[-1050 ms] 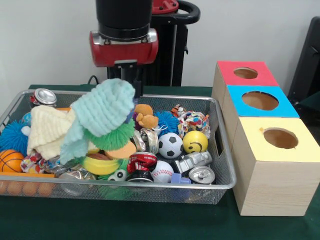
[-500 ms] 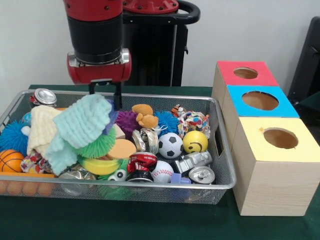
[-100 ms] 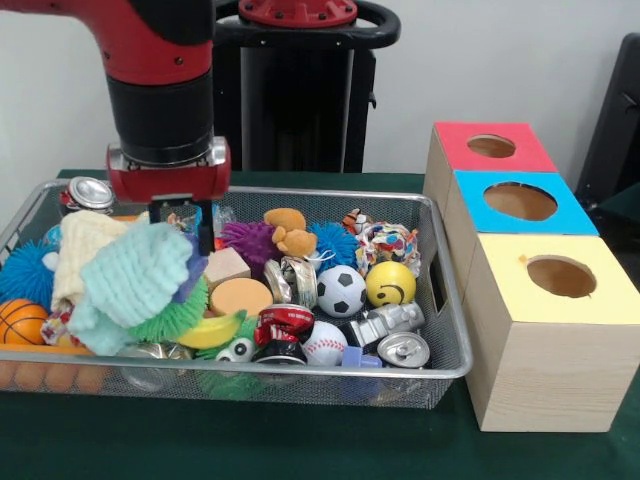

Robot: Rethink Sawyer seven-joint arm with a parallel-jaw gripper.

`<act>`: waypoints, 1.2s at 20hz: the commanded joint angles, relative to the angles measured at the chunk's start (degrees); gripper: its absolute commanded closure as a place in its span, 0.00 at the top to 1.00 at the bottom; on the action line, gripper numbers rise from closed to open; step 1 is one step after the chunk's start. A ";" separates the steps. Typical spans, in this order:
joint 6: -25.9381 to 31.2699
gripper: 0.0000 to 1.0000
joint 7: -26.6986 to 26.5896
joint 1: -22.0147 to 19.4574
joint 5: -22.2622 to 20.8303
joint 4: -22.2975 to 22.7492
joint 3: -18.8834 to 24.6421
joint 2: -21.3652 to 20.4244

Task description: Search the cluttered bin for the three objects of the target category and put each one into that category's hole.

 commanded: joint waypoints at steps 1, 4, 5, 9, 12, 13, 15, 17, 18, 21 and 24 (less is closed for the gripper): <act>-8.38 1.00 -6.34 -3.78 -3.25 5.93 6.23 3.93; -4.88 1.00 -7.03 -1.91 -4.55 4.56 5.38 3.59; -4.79 1.00 -6.16 -1.69 -4.33 4.64 5.24 3.50; -5.01 1.00 -3.59 -0.62 -4.19 5.91 4.85 2.49; -6.62 1.00 -0.94 0.51 -4.30 8.06 4.09 1.36; -7.02 1.00 -0.34 0.76 -4.29 8.67 3.90 1.04; -8.15 1.00 1.40 1.48 -4.24 10.23 3.28 0.27; -9.10 1.00 2.79 2.04 -4.11 11.62 2.80 -0.49; -9.74 1.00 3.66 2.38 -4.09 12.67 2.45 -1.11; -10.85 1.00 5.07 3.01 -3.94 14.43 1.80 -2.03; -12.11 1.00 6.04 3.59 -3.89 15.70 1.19 -2.54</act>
